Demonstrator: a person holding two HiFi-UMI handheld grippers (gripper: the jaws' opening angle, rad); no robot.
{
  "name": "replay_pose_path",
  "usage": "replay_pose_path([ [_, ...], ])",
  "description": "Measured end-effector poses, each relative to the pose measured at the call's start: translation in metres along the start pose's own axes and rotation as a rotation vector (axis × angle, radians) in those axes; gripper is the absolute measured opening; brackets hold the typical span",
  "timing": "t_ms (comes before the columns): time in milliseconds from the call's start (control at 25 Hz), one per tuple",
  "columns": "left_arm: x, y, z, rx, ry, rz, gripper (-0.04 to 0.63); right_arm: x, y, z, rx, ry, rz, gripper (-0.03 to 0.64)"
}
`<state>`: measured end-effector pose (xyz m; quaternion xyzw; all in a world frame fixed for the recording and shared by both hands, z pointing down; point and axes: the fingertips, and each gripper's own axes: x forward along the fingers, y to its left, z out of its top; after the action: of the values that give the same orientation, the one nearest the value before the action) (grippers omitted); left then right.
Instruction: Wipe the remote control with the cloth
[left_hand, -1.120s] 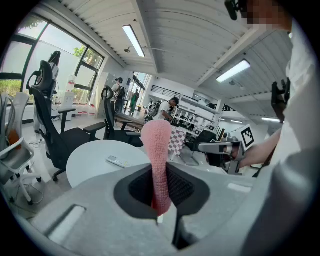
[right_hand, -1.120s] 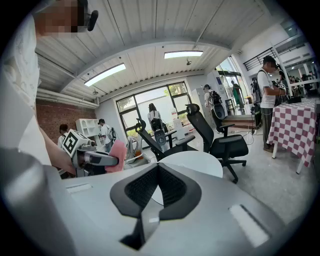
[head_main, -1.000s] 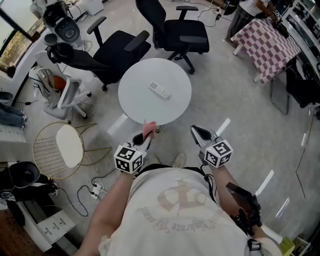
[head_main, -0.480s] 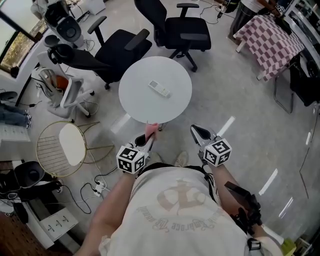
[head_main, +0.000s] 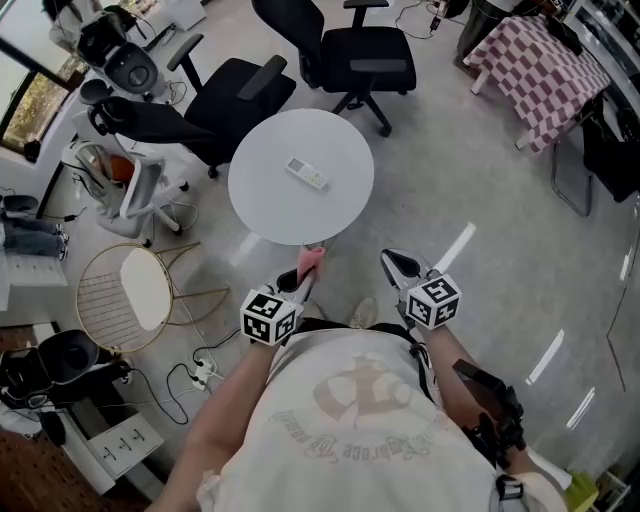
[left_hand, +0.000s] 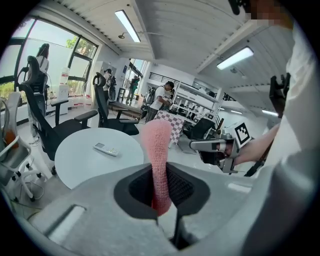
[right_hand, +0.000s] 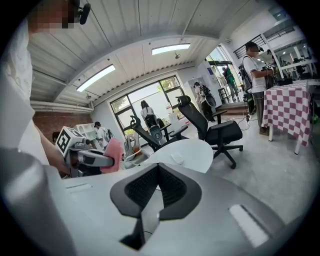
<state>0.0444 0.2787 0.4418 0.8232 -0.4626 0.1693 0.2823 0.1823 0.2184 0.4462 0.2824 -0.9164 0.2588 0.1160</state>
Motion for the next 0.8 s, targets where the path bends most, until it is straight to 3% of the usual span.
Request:
replay_pose_path([
  [520,0.017,-0.021,0.008,0.036,0.023,0.027,0.029,-0.005,-0.018,-0.011,0.014,0.032,0.036,0.006],
  [800,0.010,0.002,-0.004,-0.018,0.038,0.062,0.029,0.017,-0.021,-0.014,0.021,0.060,0.043,0.006],
])
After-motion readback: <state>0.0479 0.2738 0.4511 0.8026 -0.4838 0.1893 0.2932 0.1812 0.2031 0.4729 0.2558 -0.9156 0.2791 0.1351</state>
